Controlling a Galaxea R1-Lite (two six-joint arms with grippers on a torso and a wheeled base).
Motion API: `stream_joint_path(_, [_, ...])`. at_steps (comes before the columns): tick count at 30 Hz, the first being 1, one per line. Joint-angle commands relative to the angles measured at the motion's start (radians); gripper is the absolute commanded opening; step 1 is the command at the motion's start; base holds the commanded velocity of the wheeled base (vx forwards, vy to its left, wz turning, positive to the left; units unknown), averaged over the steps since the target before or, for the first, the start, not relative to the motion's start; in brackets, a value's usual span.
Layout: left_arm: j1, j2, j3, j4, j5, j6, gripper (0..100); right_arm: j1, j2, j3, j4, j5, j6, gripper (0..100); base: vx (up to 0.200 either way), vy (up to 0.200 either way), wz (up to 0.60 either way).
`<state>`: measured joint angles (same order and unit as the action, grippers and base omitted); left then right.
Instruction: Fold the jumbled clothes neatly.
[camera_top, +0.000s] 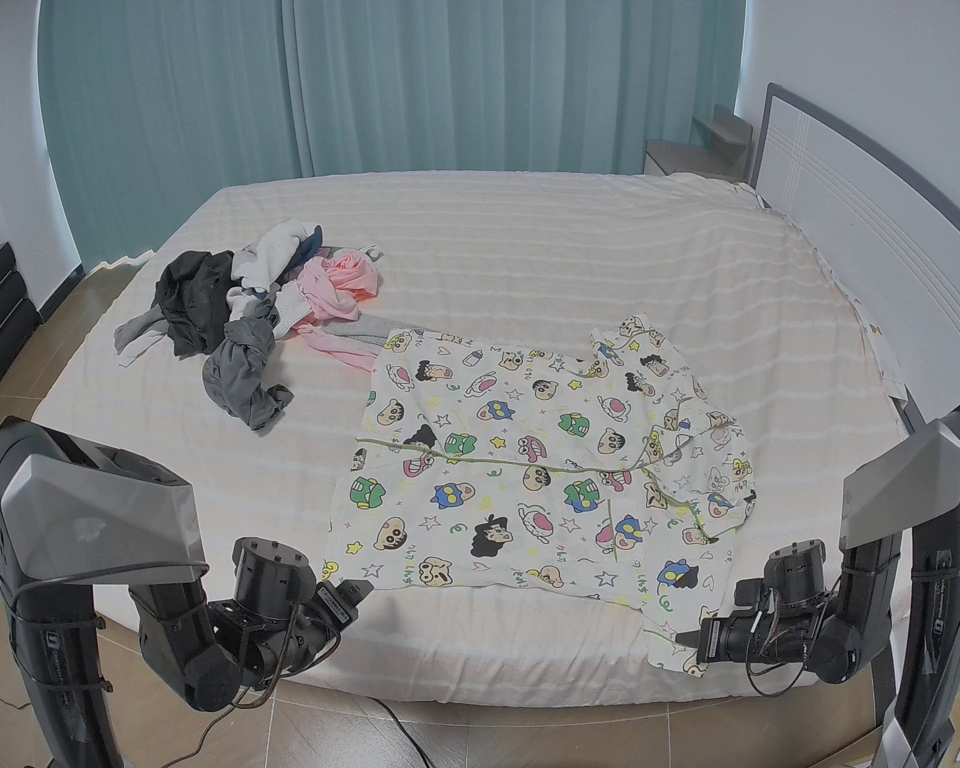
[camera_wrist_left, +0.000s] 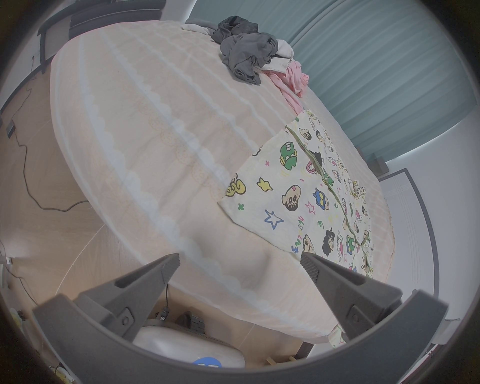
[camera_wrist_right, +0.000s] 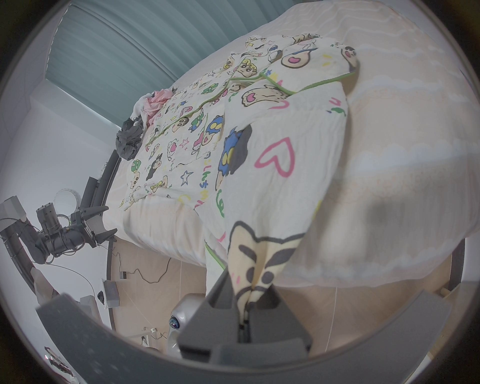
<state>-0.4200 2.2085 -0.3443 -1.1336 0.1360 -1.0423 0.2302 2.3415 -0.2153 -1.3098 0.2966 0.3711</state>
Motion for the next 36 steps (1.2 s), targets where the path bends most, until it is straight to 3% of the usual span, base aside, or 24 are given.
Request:
stream_joint_path(1, [-0.008, -0.004, 0.001, 0.000, -0.007, -0.005, 100, -0.005, -0.027, 0.027, 0.000, -0.001, -0.004, 0, 0.000, 0.000, 0.00])
stream_joint_path(19, [0.010, 0.056, -0.122, 0.009, -0.006, -0.093, 100, 0.003, -0.064, 0.045, -0.019, -0.002, -0.008, 0, 0.000, 0.000, 0.00])
stream_joint_path(33, [0.023, 0.125, -0.203, 0.009, 0.019, -0.024, 100, -0.002, -0.062, 0.057, -0.077, -0.002, -0.008, 0, 0.000, 0.000, 0.00])
stream_joint_path(36, [0.024, 0.161, -0.248, 0.011, 0.067, 0.012, 100, 0.001, -0.062, 0.059, -0.077, -0.002, -0.008, 0, 0.000, 0.000, 0.00])
